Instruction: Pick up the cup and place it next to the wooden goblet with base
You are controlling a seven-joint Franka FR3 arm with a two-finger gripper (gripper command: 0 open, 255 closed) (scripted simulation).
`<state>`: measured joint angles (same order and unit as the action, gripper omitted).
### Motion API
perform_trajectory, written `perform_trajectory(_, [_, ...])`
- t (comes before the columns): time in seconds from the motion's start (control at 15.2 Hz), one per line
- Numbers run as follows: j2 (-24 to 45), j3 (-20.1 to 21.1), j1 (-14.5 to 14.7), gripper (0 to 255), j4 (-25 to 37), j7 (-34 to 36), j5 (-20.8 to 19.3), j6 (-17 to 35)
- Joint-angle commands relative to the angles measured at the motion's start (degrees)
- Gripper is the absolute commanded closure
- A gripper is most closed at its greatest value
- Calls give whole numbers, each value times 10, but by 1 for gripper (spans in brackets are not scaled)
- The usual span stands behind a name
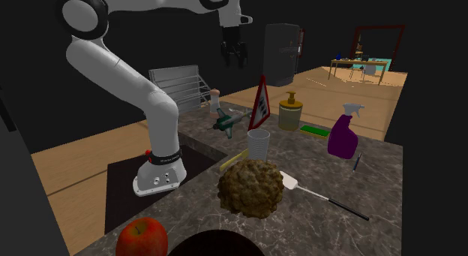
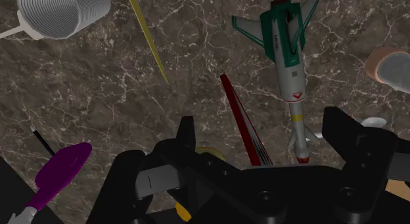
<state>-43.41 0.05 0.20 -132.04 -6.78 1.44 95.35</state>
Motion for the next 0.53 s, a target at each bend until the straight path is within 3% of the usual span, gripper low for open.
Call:
perform_trajectory(0.0, [0,0,0,0,0,0,0,0])
perform_trajectory(0.46, [-2,-39,-46,0,-92,-6,-43,77])
